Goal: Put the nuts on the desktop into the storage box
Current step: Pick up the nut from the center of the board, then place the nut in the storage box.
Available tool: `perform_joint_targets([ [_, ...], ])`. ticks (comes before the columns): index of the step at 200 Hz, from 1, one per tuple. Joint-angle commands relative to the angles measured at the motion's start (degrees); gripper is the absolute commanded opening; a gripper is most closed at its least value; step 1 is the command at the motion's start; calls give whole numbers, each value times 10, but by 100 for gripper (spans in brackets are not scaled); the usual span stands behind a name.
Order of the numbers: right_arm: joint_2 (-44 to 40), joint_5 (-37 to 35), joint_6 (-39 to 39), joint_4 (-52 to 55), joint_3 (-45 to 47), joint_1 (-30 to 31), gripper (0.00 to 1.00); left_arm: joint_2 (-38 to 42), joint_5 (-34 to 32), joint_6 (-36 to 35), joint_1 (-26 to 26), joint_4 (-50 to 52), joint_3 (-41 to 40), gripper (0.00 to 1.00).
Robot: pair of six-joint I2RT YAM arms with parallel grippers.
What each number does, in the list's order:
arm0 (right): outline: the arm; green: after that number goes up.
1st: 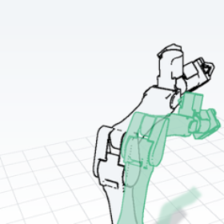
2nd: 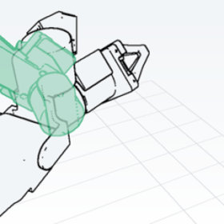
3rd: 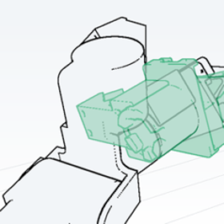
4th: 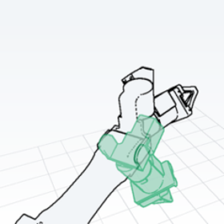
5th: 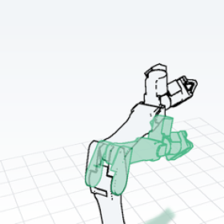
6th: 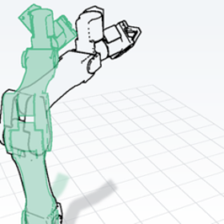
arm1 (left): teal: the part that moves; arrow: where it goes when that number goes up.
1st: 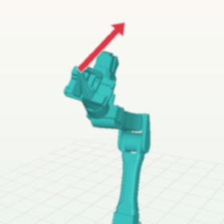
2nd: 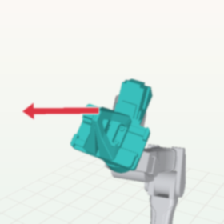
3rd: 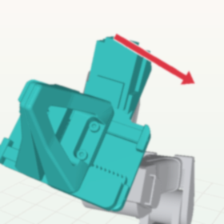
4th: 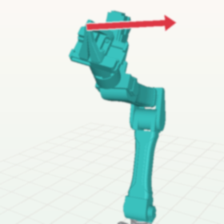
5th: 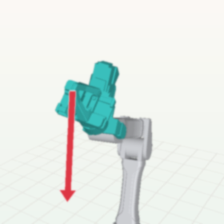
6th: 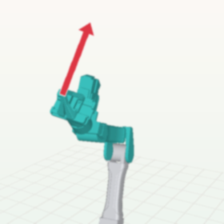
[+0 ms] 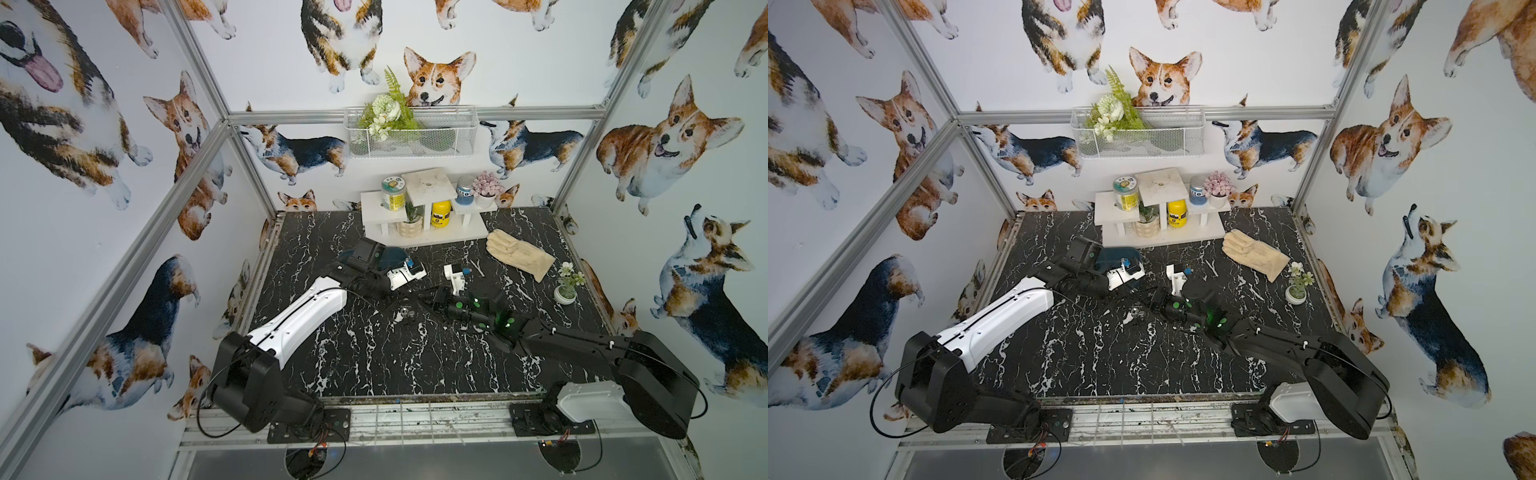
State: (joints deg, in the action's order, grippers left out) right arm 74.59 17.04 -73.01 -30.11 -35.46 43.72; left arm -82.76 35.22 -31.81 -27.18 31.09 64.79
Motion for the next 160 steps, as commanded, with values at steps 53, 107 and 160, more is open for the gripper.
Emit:
perform_joint_targets([
  [53, -26, -48, 100, 122, -33, -1, 100, -52, -43, 11, 59, -19, 27, 7],
  [107, -12, -217, 241, 311, -130, 63, 100, -139, -98, 61, 98, -15, 92, 7],
  [160, -3, -313, 284, 396, -181, 81, 100, -239, -157, 92, 102, -30, 178, 7],
])
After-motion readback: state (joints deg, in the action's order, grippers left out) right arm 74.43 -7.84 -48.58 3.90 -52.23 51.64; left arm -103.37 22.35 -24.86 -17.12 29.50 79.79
